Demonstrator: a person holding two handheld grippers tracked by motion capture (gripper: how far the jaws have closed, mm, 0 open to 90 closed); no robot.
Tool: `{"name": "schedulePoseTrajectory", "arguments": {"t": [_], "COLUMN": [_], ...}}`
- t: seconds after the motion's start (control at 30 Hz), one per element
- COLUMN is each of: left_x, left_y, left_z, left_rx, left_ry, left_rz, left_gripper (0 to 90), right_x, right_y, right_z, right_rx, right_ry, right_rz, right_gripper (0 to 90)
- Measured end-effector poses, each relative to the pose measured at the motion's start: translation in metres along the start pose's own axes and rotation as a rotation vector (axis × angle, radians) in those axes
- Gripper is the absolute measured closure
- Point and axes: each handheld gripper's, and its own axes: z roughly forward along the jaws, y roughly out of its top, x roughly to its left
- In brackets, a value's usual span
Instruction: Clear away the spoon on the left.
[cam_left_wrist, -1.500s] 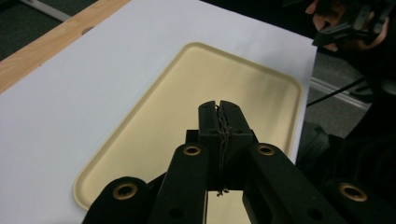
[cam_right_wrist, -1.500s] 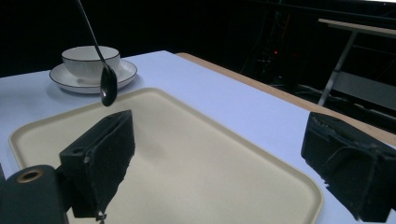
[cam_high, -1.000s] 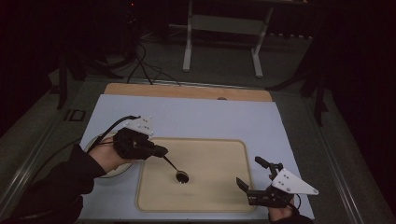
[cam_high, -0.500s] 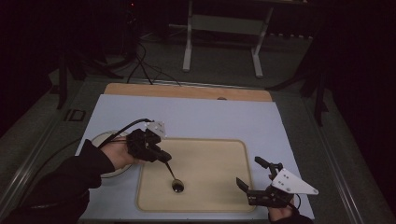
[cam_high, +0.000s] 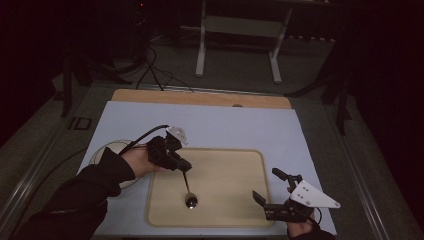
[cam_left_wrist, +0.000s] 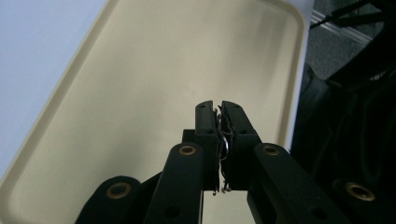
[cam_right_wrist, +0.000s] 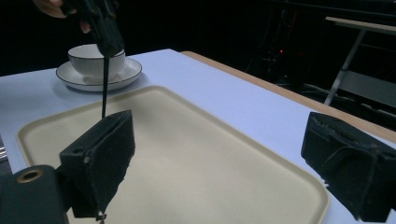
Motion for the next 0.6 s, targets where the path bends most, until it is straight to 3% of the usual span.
{"name": "schedulePoseTrajectory", "arguments": {"t": [0.17, 0.23, 0.6], "left_x": [0.01, 0.015, 0.035], "left_y": [0.002, 0.002, -0.002], "left_z": [0.011, 0.016, 0.039], "left_rx": [-0.034, -0.049, -0.109], "left_ry": [-0.017, -0.015, 0.023], "left_rz": [-0.023, -0.05, -0.135], "left_gripper": [86.7, 84.9, 81.3], "right_x": [0.0, -0.001, -0.001], "right_y": [0.0, 0.0, 0.0], "right_z": [0.0, 0.0, 0.0], "right_rx": [0.0, -0.001, 0.0], "right_ry": [0.0, -0.001, 0.002], "right_rz": [0.002, 0.004, 0.006], "right_gripper": [9.8, 9.9, 9.9]}}
